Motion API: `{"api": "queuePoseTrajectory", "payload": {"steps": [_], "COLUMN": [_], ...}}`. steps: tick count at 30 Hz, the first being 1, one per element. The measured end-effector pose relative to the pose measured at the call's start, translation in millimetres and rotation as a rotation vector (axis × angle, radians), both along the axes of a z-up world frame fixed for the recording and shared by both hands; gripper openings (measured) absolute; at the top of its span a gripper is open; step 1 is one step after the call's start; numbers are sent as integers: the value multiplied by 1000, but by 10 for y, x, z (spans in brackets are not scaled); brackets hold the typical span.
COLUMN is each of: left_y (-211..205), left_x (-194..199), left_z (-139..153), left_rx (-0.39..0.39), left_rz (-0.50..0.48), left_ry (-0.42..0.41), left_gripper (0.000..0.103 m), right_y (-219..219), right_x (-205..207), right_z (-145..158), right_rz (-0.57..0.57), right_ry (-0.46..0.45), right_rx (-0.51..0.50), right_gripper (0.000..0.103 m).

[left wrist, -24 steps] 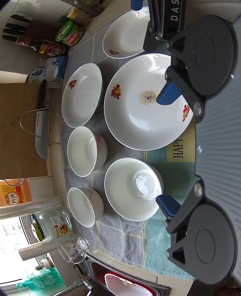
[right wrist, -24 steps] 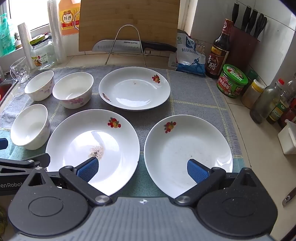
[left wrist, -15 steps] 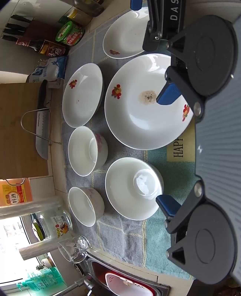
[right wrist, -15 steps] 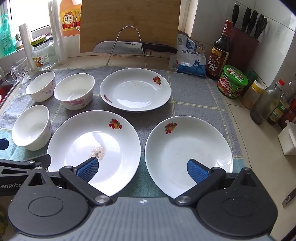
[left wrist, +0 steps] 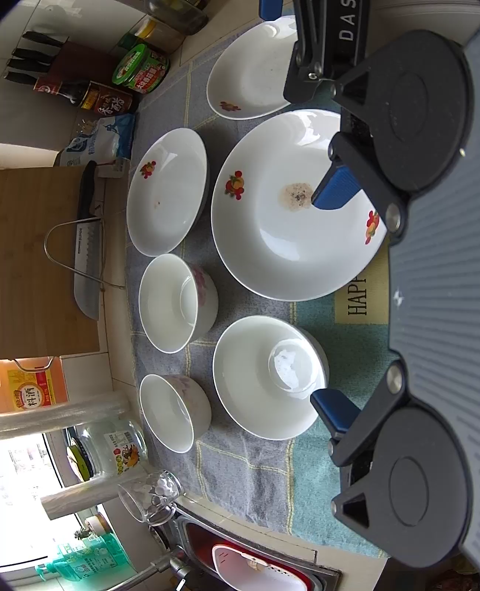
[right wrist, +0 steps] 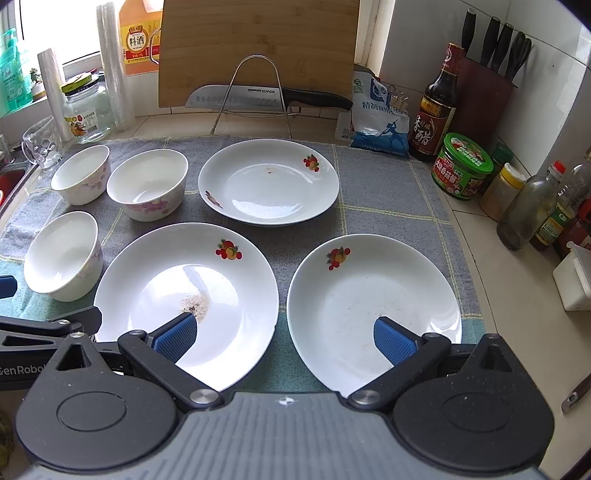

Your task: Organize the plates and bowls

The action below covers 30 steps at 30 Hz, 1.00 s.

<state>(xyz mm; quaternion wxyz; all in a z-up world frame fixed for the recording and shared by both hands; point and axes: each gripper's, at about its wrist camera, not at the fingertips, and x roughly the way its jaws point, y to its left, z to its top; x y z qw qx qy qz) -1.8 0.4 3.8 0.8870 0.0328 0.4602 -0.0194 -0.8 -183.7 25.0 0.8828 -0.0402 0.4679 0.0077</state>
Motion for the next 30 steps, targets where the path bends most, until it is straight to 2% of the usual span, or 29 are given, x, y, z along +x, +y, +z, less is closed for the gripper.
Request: {"api": "queuePoseTrajectory", "payload": {"steps": [30], "left_y": [-9], "left_x": [4], "left_z": [25], "left_rx": [1], "left_rz": [0], "left_ry": [2], "left_gripper": [102], "right_y": [-5], "right_x": [-6], "right_z": [20], "right_rz": [-1], "right_ry": [0], "right_rx": [-1], "right_gripper": [103]}}
